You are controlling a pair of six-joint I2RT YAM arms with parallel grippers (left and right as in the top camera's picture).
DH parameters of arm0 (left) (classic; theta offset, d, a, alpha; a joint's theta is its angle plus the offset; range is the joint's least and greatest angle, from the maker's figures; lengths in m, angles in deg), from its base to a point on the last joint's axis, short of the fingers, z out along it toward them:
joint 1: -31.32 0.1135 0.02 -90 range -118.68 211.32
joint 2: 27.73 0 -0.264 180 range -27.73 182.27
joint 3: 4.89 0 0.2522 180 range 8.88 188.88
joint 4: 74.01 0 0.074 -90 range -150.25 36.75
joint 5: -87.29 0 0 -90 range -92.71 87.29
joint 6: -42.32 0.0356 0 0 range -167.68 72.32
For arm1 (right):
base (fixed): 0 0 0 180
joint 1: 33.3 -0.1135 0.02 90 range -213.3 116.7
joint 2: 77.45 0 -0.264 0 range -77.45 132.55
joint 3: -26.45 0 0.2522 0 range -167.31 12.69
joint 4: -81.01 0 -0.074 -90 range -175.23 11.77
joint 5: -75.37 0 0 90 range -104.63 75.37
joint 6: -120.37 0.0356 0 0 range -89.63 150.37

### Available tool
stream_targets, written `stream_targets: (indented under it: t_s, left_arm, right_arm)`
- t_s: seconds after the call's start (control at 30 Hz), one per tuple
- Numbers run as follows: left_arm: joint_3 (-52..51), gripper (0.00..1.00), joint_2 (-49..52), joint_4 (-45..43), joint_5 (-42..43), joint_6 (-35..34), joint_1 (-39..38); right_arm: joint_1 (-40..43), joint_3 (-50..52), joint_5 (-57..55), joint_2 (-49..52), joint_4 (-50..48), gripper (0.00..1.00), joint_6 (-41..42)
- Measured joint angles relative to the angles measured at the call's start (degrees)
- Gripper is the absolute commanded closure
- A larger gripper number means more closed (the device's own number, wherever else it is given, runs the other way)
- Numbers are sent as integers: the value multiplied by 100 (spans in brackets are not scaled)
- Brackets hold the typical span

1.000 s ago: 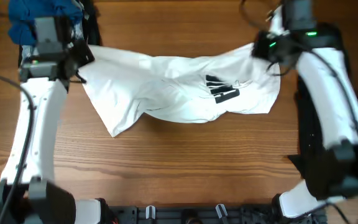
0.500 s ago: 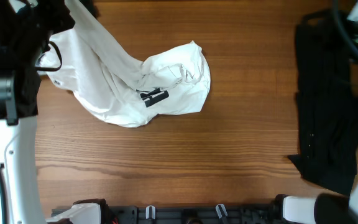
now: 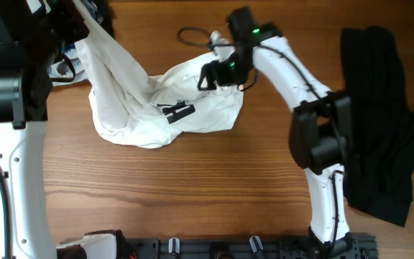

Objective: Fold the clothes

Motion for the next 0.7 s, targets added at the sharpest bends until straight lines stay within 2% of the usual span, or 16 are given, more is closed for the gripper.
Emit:
stream_targets:
  t_s: [0.23,0.33,0.43,0.7]
  left_arm:
    - [0,96,46,179,-219,0,0]
    - [0,96,46,208,-221,0,0]
    - [0,96,46,264,-243,0,0]
    - [0,96,46,308,-258,0,0]
  right_arm:
    - [-334,2,-420,28,-664,20,155]
    - [-334,2,-625,28,-916,27,199]
    - [-334,2,-686,107,-1021,44,243]
    - [-334,2,-693,221,-894,46,219]
